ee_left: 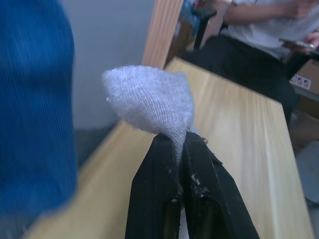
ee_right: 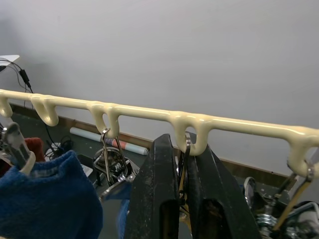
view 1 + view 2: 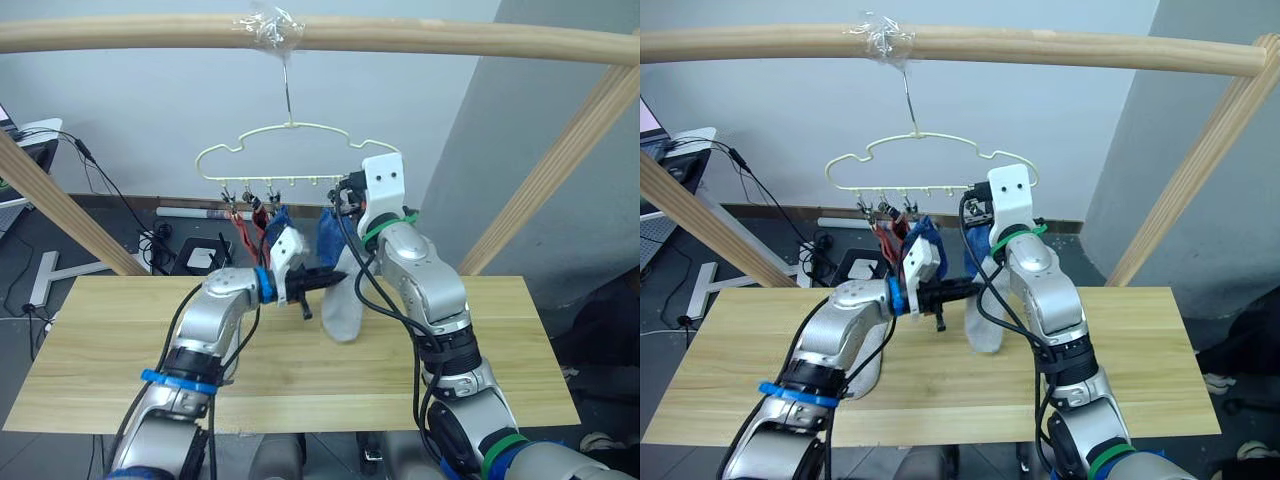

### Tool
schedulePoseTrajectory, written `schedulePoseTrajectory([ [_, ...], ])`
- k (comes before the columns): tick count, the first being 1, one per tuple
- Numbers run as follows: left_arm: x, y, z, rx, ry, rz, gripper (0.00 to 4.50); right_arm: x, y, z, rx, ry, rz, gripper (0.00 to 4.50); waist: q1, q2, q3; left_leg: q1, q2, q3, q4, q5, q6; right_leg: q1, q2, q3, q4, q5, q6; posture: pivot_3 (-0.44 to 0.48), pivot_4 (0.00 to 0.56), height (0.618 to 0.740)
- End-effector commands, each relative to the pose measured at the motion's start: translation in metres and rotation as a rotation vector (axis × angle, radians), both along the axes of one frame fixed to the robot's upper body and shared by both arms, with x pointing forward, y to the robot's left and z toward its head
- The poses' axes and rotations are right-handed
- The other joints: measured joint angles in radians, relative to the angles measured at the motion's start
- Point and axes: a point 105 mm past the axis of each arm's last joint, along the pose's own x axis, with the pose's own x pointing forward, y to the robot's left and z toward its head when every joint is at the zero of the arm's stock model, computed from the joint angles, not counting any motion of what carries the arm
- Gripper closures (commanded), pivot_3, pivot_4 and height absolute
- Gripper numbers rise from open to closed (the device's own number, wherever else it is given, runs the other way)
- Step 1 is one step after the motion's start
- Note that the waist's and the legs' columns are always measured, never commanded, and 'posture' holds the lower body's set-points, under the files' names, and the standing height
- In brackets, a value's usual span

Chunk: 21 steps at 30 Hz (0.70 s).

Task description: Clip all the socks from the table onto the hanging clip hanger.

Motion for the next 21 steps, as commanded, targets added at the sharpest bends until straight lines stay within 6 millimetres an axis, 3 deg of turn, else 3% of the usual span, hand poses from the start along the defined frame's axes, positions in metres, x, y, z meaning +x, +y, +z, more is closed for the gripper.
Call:
schedulePoseTrajectory([
  [1,0.008,-0.009,0.018,-0.019,-0.131,-0.001,4.48,-0.008,0.002,0.019,0.043,-0.06,0.021,4.5,-0.002,0.0,0.0,0.0,0.0,0.0,0.0,0.0,0.0,0.0,0.0,0.0,0.0,0.0,0.0,-0.067,0.217,0.701],
  [14,0.029,0.0,0.015,0.006,-0.248,0.093,4.48,-0.009,0.003,0.023,0.069,-0.058,0.041,4.5,-0.008,0.0,0.0,0.0,0.0,0.0,0.0,0.0,0.0,0.0,0.0,0.0,0.0,0.0,0.0,-0.084,0.212,0.701],
  [21,0.034,0.0,0.024,-0.014,-0.297,0.12,4.48,-0.009,0.004,0.021,0.066,-0.049,0.049,4.5,-0.008,0.0,0.0,0.0,0.0,0.0,0.0,0.0,0.0,0.0,0.0,0.0,0.0,0.0,0.0,-0.08,0.211,0.701],
])
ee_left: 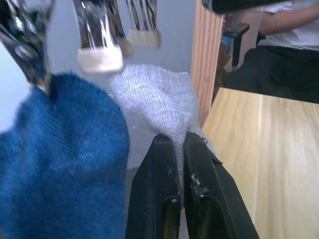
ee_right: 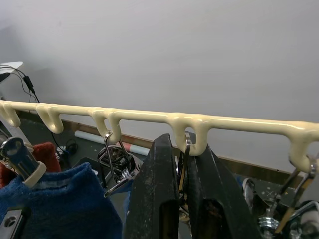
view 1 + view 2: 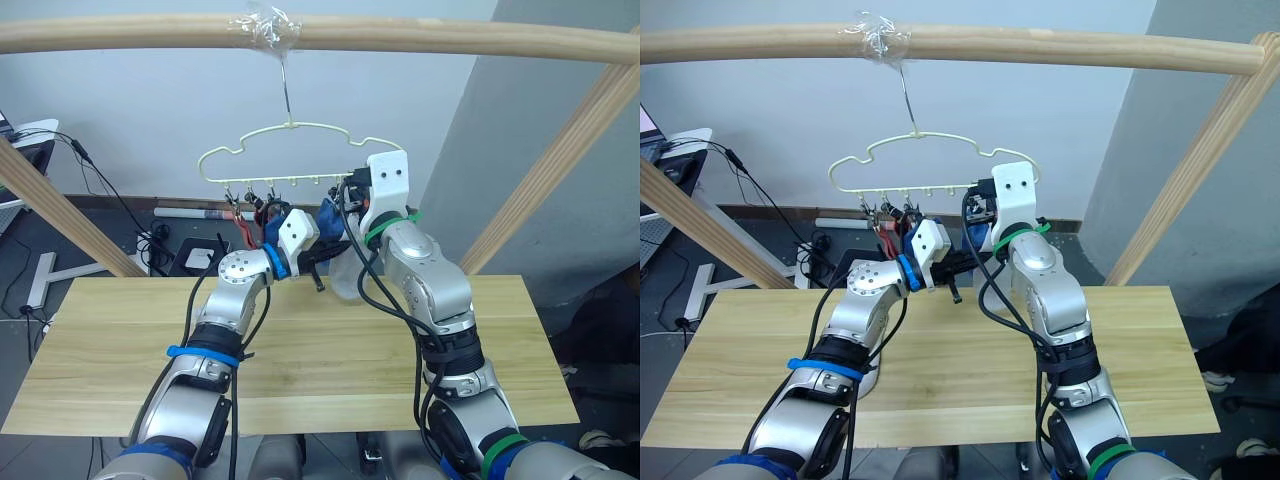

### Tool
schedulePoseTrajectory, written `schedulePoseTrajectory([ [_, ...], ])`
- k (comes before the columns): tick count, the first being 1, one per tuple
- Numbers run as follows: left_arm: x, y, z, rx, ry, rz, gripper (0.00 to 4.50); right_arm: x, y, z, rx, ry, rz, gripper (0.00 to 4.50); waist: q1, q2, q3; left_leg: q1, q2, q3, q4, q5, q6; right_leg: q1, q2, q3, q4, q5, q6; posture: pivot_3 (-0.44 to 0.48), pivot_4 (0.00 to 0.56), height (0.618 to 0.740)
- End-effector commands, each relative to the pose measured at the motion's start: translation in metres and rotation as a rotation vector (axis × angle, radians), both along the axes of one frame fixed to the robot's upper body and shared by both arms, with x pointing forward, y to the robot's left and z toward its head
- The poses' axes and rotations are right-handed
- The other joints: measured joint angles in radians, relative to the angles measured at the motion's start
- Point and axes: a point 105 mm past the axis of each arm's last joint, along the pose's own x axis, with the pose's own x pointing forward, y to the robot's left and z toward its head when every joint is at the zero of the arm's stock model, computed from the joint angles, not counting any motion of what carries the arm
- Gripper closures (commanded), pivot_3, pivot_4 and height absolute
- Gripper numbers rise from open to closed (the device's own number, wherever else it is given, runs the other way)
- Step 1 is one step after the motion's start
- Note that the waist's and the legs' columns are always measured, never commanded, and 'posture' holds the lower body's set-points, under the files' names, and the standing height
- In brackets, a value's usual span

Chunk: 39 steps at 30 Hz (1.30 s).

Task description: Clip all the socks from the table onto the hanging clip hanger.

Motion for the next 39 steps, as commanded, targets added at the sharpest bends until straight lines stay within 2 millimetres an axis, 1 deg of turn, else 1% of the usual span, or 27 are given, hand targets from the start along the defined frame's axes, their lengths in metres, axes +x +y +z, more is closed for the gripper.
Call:
schedulePoseTrajectory([
  [1,0.004,-0.003,0.018,-0.029,-0.074,0.008,4.48,-0.007,0.005,0.018,0.032,-0.06,0.03,4.5,0.0,0.0,0.0,0.0,0.0,0.0,0.0,0.0,0.0,0.0,0.0,0.0,0.0,0.0,0.0,-0.079,0.21,0.701],
  [13,0.01,-0.002,0.028,-0.055,-0.126,0.054,4.48,-0.007,0.005,0.012,0.022,-0.031,0.033,4.5,0.0,0.0,0.0,0.0,0.0,0.0,0.0,0.0,0.0,0.0,0.0,0.0,0.0,0.0,0.0,-0.077,0.207,0.701],
  [15,0.01,-0.003,0.029,-0.058,-0.133,0.054,4.5,-0.008,0.006,0.011,0.03,-0.027,0.044,3.86,0.0,0.0,0.0,0.0,0.0,0.0,0.0,0.0,0.0,0.0,0.0,0.0,0.0,0.0,0.0,-0.074,0.205,0.701],
  [16,0.01,-0.003,0.029,-0.058,-0.135,0.055,4.5,-0.009,0.006,0.012,0.033,-0.029,0.049,3.68,0.0,0.0,0.0,0.0,0.0,0.0,0.0,0.0,0.0,0.0,0.0,0.0,0.0,0.0,0.0,-0.074,0.205,0.701],
  [19,0.008,-0.003,0.026,-0.063,-0.114,0.045,4.5,-0.009,0.003,0.01,0.017,-0.025,0.034,2.48,0.0,0.0,0.0,0.0,0.0,0.0,0.0,0.0,0.0,0.0,0.0,0.0,0.0,0.0,0.0,-0.074,0.205,0.701],
  [20,0.009,-0.001,0.025,-0.068,-0.106,0.058,4.5,-0.01,0.002,0.01,0.004,-0.031,0.034,2.19,0.0,0.0,0.0,0.0,0.0,0.0,0.0,0.0,0.0,0.0,0.0,0.0,0.0,0.0,0.0,-0.074,0.205,0.701],
  [21,0.009,0.0,0.025,-0.071,-0.101,0.068,4.5,-0.011,0.002,0.01,-0.004,-0.036,0.036,1.77,0.0,0.0,0.0,0.0,0.0,0.0,0.0,0.0,0.0,0.0,0.0,0.0,0.0,0.0,0.0,-0.074,0.205,0.701],
  [22,0.009,0.001,0.022,-0.068,-0.084,0.069,4.25,-0.013,0.002,0.009,-0.008,-0.038,0.049,1.48,0.0,0.0,0.0,0.0,0.0,0.0,0.0,0.0,0.0,0.0,0.0,0.0,0.0,0.0,0.0,-0.074,0.205,0.701],
  [23,0.006,0.0,0.018,-0.06,-0.059,0.048,3.96,-0.015,0.002,0.008,-0.011,-0.04,0.06,1.46,0.0,0.0,0.0,0.0,0.0,0.0,0.0,0.0,0.0,0.0,0.0,0.0,0.0,0.0,0.0,-0.074,0.205,0.701],
  [24,0.003,-0.001,0.016,-0.054,-0.042,0.029,3.8,-0.017,0.002,0.007,-0.012,-0.041,0.067,1.46,0.0,0.0,0.0,0.0,0.0,0.0,0.0,0.0,0.0,0.0,0.0,0.0,0.0,0.0,0.0,-0.074,0.205,0.701],
  [25,-0.001,-0.001,0.014,-0.036,-0.045,0.009,3.48,-0.02,0.001,0.006,-0.024,-0.05,0.075,1.46,-0.001,0.0,0.0,0.0,0.0,0.0,0.0,0.0,0.0,0.0,0.0,0.0,0.0,0.0,0.0,-0.077,0.212,0.701],
  [27,-0.003,0.001,0.01,-0.002,-0.057,0.021,2.8,-0.028,-0.003,0.003,-0.057,-0.073,0.086,1.46,-0.002,0.0,0.0,0.0,0.0,0.0,0.0,0.0,0.0,0.0,0.0,0.0,0.0,0.0,0.0,-0.077,0.212,0.701],
  [28,-0.004,0.003,0.008,0.01,-0.057,0.028,2.55,-0.031,-0.004,0.002,-0.064,-0.081,0.091,1.46,-0.002,0.0,0.0,0.0,0.0,0.0,0.0,0.0,0.0,0.0,0.0,0.0,0.0,0.0,0.0,-0.078,0.212,0.701],
  [30,-0.012,0.004,0.004,0.036,-0.034,-0.014,2.02,-0.038,-0.009,0.003,-0.099,-0.117,0.097,1.46,-0.002,0.0,0.0,0.0,0.0,-0.001,0.0,0.0,0.0,0.0,0.0,0.0,0.0,0.0,0.0,-0.078,0.212,0.701],
  [32,-0.019,0.007,0.004,0.052,-0.028,-0.047,2.02,-0.046,-0.015,0.007,-0.108,-0.154,0.097,1.46,-0.004,0.0,0.0,0.0,0.0,-0.001,0.0,0.0,0.0,0.0,0.0,0.0,0.0,0.0,0.0,-0.079,0.214,0.701],
  [36,-0.026,0.011,0.006,0.091,-0.027,-0.079,2.02,-0.055,-0.024,0.014,-0.105,-0.198,0.073,1.46,-0.009,0.0,0.0,0.0,0.0,-0.001,0.0,0.0,0.0,0.001,0.001,0.0,0.0,-0.001,0.001,-0.081,0.213,0.701],
  [39,-0.029,0.013,0.011,0.1,-0.024,-0.096,2.02,-0.056,-0.034,0.013,-0.08,-0.191,0.007,1.46,-0.01,0.0,0.0,0.001,0.001,-0.001,0.0,0.0,0.0,0.001,0.002,0.0,0.0,-0.001,0.001,-0.088,0.215,0.701],
])
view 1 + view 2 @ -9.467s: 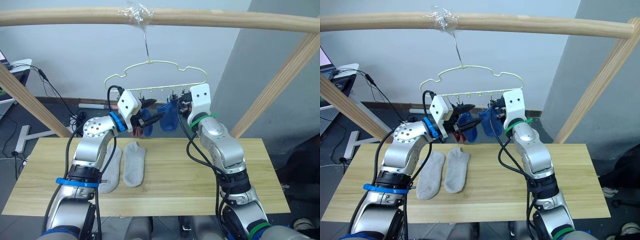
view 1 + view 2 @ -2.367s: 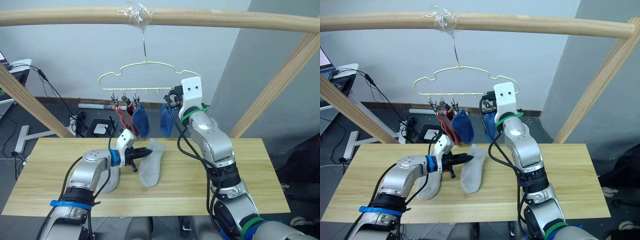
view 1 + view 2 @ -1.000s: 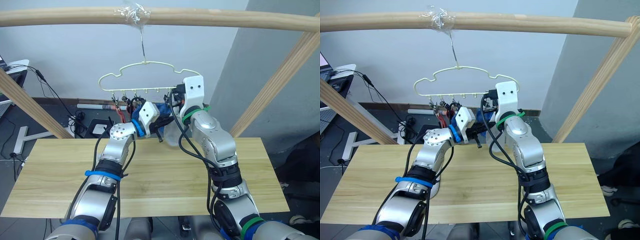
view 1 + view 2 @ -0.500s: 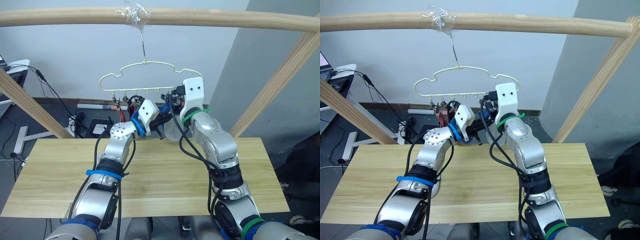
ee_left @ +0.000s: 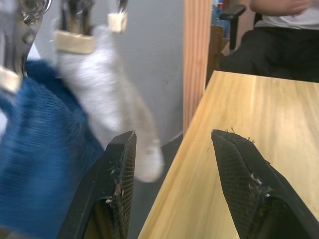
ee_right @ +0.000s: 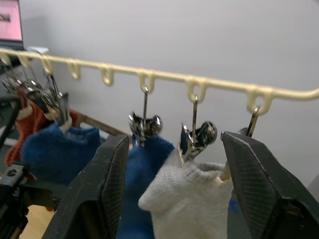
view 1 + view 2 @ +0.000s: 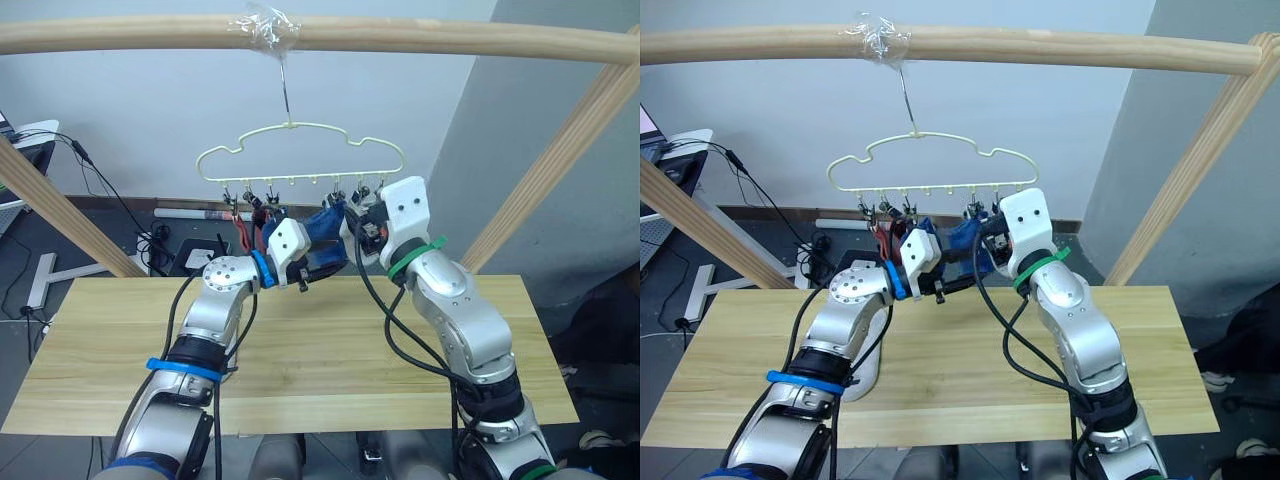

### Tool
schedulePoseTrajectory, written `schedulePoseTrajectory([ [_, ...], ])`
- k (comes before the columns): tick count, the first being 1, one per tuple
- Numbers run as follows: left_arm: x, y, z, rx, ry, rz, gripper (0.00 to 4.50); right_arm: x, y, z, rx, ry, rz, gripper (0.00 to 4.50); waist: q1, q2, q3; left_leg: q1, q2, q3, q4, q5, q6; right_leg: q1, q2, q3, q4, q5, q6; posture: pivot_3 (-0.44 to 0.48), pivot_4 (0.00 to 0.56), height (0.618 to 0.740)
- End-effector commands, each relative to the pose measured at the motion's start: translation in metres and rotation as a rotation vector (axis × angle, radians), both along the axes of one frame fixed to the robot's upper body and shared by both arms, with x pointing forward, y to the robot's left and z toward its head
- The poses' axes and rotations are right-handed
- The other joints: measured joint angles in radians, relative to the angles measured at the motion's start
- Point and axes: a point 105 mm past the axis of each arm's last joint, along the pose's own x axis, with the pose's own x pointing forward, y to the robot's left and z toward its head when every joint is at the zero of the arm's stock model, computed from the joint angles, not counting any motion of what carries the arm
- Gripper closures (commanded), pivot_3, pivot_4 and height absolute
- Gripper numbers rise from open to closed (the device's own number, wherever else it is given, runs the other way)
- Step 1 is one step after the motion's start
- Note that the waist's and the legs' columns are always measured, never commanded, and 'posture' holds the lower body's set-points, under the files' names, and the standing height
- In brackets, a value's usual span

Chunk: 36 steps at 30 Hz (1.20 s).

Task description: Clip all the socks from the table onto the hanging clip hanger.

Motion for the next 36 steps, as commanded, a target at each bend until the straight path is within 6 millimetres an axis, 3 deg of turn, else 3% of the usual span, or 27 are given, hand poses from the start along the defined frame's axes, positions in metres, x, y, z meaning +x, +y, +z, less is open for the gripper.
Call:
schedulePoseTrajectory([
  [1,-0.007,-0.002,0.017,-0.008,-0.034,-0.043,2.0,-0.004,-0.014,0.013,0.057,-0.05,-0.089,1.63,-0.001,0.0,0.0,0.0,0.0,0.0,0.0,0.0,0.0,0.0,0.0,0.0,0.0,0.0,0.0,-0.088,0.215,0.701],
  [4,-0.008,-0.002,0.026,-0.005,-0.05,-0.053,2.0,0.002,-0.022,0.007,0.074,-0.006,-0.167,2.3,-0.001,0.0,0.0,0.0,0.0,0.0,0.0,0.0,0.0,0.0,0.0,0.0,0.0,0.0,0.0,-0.088,0.215,0.701],
  [12,-0.011,0.0,0.04,-0.006,-0.059,-0.072,2.0,0.021,-0.022,-0.01,0.098,0.123,-0.269,2.3,-0.002,0.0,0.0,0.0,0.0,0.0,0.0,0.0,0.0,0.0,0.0,0.001,0.0,0.0,-0.001,-0.081,0.213,0.701],
  [20,-0.009,0.001,0.048,-0.016,-0.071,-0.067,2.0,0.032,-0.009,-0.003,0.117,0.112,-0.241,2.3,-0.003,0.0,0.0,0.0,0.0,0.0,0.0,0.0,0.0,0.0,0.0,0.002,0.0,0.001,-0.001,-0.076,0.211,0.701],
  [26,-0.008,-0.001,0.05,-0.025,-0.079,-0.065,2.0,0.041,-0.013,0.001,0.094,0.083,-0.266,2.3,-0.003,0.0,0.0,0.0,0.0,0.0,0.0,0.0,0.0,0.0,0.0,0.002,0.0,0.001,-0.001,-0.071,0.208,0.701],
  [36,-0.006,0.001,0.046,-0.025,-0.078,-0.065,2.0,0.039,-0.025,-0.003,0.027,0.058,-0.282,2.3,-0.003,0.0,0.0,0.0,0.0,0.001,0.0,0.0,0.0,0.0,0.0,0.002,0.0,0.001,-0.001,-0.074,0.207,0.701],
])
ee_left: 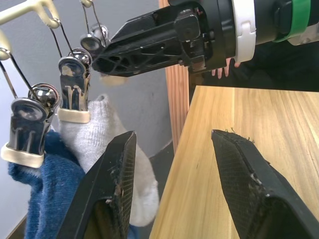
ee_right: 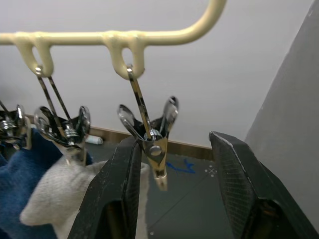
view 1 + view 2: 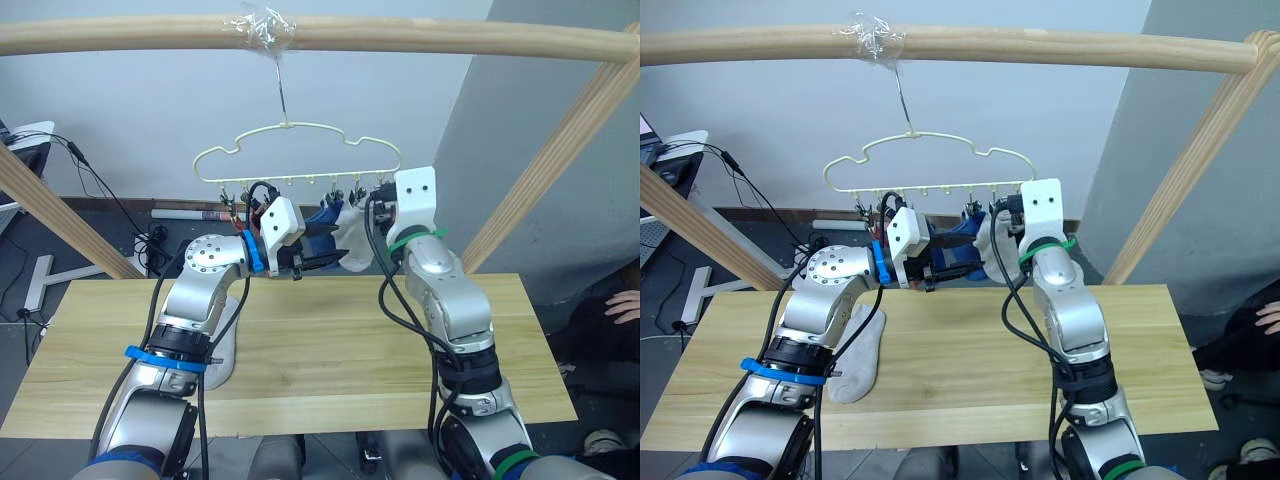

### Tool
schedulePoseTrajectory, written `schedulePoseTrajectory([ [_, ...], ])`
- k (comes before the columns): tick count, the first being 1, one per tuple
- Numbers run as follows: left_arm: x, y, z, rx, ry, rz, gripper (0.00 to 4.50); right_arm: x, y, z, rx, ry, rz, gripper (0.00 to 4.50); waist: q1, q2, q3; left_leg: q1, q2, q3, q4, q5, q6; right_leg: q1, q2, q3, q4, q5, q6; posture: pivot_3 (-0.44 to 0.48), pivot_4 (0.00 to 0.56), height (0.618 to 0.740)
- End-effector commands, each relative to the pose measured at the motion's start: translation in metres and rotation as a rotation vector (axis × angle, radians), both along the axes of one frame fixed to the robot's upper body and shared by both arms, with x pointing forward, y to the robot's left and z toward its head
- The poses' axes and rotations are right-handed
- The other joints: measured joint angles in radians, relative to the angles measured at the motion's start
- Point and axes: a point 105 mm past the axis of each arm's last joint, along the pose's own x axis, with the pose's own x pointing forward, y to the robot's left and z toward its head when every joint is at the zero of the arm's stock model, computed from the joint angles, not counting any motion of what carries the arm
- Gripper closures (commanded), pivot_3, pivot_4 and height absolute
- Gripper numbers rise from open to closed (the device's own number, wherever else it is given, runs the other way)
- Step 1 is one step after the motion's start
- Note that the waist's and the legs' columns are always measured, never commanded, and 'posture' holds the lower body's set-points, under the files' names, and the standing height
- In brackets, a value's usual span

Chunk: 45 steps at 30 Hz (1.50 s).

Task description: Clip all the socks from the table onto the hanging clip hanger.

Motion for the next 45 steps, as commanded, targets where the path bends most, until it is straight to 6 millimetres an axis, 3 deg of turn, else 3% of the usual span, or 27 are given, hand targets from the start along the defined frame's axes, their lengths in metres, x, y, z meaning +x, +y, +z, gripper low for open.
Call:
schedulePoseTrajectory([
  [1,0.0,0.001,0.01,-0.022,-0.045,-0.011,2.0,-0.006,-0.001,0.014,0.0,-0.068,0.012,2.3,0.0,0.0,0.0,0.0,0.0,0.0,0.0,0.0,0.0,0.0,0.0,0.0,0.0,0.0,0.0,-0.076,0.208,0.701],
  [45,0.001,-0.007,0.037,-0.1,-0.039,0.005,2.0,0.007,0.04,0.033,0.183,-0.041,0.104,2.3,0.0,0.0,0.0,0.0,0.0,0.0,0.0,0.0,0.0,0.0,0.0,0.0,0.0,0.0,0.0,-0.069,0.212,0.701],
])
